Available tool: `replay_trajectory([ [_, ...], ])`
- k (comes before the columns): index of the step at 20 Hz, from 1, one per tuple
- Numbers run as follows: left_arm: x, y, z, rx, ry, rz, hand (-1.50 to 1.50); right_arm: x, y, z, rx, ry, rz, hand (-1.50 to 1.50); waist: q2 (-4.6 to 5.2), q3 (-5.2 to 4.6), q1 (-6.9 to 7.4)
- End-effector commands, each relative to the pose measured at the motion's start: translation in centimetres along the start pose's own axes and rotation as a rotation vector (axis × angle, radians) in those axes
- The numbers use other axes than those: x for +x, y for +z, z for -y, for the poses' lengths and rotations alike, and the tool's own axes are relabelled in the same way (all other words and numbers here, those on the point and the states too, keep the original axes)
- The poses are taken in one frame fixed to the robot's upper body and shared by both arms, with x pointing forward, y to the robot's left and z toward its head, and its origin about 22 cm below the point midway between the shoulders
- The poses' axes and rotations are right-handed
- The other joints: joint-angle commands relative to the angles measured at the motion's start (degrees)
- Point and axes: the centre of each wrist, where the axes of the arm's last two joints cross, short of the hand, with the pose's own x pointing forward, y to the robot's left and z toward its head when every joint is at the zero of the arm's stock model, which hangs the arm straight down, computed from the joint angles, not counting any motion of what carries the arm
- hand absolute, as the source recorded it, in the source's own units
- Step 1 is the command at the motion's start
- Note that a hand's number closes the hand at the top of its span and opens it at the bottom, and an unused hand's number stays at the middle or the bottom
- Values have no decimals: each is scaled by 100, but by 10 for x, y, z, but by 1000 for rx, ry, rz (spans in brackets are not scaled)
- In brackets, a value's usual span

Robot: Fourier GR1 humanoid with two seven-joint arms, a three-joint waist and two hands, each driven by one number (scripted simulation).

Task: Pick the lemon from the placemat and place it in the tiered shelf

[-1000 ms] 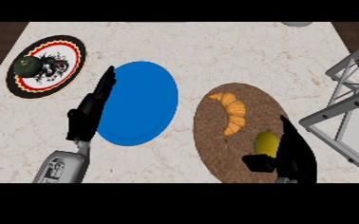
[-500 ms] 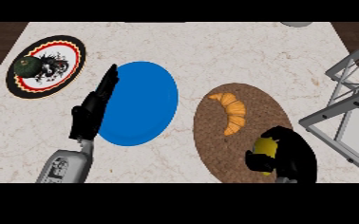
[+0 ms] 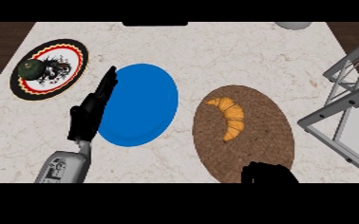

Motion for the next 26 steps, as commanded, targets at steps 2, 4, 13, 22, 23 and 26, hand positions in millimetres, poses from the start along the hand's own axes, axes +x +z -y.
replay_trajectory([
  [2, -5, 3, -10, 31, -9, -23, 0, -4, 44, 7, 143, 29, 388, 150, -60, 18, -247],
  [4, -9, 6, -7, 46, 8, -26, 0, -7, 57, 15, 126, -32, 489, 150, -39, 30, -402],
  [13, -9, 10, -22, 109, 6, -23, 0, -20, 96, 62, -26, -245, 738, 150, 12, 35, -668],
  [22, -14, 19, -23, 125, 12, -36, 0, -70, 98, 89, -273, -228, 690, 150, 3, 14, -764],
  [23, -13, 16, -22, 127, 13, -22, 0, -71, 99, 97, -311, -246, 706, 150, 43, -3, -761],
  [26, -16, 20, -32, 145, 0, -22, 0, -95, 103, 107, -399, -277, 664, 150, 40, 0, -708],
])
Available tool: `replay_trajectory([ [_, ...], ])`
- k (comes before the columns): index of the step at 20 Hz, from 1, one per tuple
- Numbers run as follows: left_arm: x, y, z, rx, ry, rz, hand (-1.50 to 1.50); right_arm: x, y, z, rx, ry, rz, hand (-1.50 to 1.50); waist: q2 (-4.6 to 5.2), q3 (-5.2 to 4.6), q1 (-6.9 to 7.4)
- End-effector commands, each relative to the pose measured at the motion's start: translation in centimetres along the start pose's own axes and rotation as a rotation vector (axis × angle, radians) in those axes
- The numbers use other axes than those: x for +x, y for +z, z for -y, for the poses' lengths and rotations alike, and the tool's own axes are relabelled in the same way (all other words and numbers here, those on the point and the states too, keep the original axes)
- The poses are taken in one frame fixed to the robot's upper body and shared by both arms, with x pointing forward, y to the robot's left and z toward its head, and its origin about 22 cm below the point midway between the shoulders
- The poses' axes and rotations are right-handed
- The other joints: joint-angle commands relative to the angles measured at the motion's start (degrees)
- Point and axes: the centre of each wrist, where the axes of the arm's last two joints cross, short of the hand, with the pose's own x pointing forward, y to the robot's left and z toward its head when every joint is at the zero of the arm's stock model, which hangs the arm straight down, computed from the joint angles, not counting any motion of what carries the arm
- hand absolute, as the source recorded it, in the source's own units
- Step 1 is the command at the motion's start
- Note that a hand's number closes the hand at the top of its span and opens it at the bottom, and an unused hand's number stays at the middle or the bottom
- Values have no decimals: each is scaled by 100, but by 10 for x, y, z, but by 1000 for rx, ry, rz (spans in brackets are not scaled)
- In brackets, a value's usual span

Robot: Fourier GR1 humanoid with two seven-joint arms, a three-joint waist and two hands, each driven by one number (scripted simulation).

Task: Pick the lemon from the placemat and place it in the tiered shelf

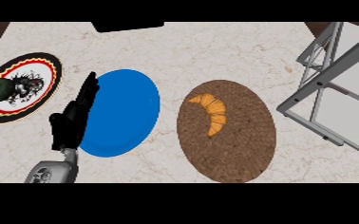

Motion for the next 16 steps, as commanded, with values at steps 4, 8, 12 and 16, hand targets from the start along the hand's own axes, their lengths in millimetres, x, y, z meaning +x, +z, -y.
replay_trajectory([
  [4, 0, 1, -7, -12, -5, 0, 0, -11, 24, 61, -216, 38, 13, 150, 15, -18, 104],
  [8, -1, 4, 0, -33, -2, 10, 0, -23, 46, 103, -295, 28, -13, 150, 23, -32, 204],
  [12, 11, -6, 1, -58, -3, 19, 0, -24, 67, 165, -357, 23, -7, 150, 60, -46, 329],
  [16, 11, -5, 10, -90, -5, 42, 0, -27, 107, 227, -482, 18, -27, 150, 98, -39, 561],
])
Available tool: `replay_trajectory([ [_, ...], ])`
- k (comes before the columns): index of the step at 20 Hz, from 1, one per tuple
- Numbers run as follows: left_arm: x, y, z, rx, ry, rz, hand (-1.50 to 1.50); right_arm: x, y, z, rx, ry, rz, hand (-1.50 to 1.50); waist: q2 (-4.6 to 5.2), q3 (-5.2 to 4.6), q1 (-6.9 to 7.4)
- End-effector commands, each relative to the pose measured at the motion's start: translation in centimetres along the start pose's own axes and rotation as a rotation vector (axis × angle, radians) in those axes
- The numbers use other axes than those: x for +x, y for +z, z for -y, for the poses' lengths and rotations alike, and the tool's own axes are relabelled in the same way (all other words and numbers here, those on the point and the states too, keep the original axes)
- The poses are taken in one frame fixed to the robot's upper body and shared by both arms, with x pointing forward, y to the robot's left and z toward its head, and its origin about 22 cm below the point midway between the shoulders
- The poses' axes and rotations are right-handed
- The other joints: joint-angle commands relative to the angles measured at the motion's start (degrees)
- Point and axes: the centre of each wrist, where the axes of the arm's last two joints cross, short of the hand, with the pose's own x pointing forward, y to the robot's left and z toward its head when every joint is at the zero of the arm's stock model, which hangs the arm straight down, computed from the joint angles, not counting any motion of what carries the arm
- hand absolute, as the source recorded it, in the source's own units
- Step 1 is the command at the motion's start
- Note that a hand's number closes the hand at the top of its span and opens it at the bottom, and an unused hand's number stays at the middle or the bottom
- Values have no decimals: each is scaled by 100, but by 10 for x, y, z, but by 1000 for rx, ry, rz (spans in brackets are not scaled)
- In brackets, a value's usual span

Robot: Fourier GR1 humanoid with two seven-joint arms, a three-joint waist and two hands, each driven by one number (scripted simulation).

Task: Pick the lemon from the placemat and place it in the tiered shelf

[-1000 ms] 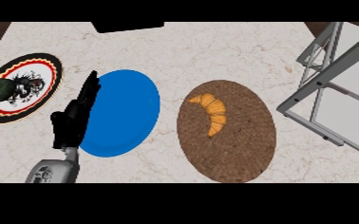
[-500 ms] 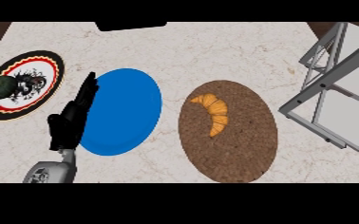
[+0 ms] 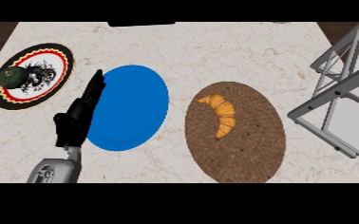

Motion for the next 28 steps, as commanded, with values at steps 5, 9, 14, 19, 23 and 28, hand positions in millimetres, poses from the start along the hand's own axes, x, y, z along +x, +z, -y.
replay_trajectory([
  [5, 12, -17, 5, -71, -5, 25, 0, 10, 2, 125, -134, 12, 3, 150, 81, 9, 367],
  [9, 5, -20, 0, -58, 1, 30, 0, 22, -6, 144, -154, 67, 33, 150, 79, 8, 365],
  [14, 2, -16, 26, -62, -21, 23, 0, 12, -27, 128, -175, 88, 37, 150, 78, 7, 398],
  [19, 20, -8, 41, -87, -3, 27, 0, -10, -41, 90, -210, 195, 105, 150, 83, 15, 504],
  [23, 3, -1, 19, -68, -2, 31, 0, -30, -49, 82, -207, 173, 149, 150, 80, 11, 467],
  [28, 9, -16, 30, -96, -4, 41, 0, -58, -52, 66, -226, -131, 93, 150, 99, 8, 531],
])
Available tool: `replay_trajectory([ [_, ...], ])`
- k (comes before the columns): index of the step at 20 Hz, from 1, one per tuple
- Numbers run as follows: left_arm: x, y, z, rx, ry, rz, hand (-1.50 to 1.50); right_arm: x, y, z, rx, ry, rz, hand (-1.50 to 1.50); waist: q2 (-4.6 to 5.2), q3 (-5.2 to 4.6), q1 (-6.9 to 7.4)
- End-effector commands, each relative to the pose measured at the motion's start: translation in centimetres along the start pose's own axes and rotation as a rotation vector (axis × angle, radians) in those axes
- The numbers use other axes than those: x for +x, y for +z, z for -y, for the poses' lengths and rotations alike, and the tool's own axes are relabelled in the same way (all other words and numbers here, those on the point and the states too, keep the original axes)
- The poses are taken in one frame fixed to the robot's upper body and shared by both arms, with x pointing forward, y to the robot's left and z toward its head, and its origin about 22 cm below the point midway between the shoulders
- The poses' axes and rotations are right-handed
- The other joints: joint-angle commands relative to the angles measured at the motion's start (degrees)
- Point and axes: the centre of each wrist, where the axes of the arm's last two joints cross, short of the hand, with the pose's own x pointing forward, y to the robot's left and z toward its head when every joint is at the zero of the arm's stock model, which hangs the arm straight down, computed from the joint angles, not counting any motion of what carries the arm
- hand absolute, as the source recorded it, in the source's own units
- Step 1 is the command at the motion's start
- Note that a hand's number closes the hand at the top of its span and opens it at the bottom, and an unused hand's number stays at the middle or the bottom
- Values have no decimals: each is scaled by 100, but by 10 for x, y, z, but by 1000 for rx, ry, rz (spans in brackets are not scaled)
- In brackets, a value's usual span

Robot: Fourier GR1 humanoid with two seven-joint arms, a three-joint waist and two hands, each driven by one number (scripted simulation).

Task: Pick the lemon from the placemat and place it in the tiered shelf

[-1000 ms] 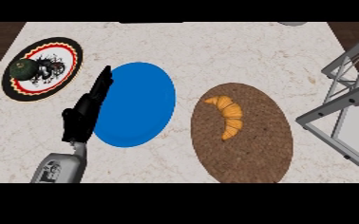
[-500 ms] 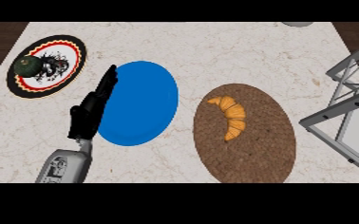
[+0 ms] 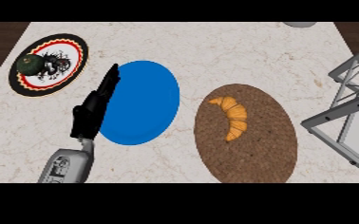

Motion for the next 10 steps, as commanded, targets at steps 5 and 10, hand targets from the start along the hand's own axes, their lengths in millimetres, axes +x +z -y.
replay_trajectory([
  [5, -3, -16, -10, -5, 8, -18, 0, -26, -27, -17, -13, -241, -35, 150, 4, 5, -33],
  [10, -14, 12, -9, 5, 16, -20, 0, -43, -31, -38, -18, -264, -48, 150, -9, 7, -39],
])
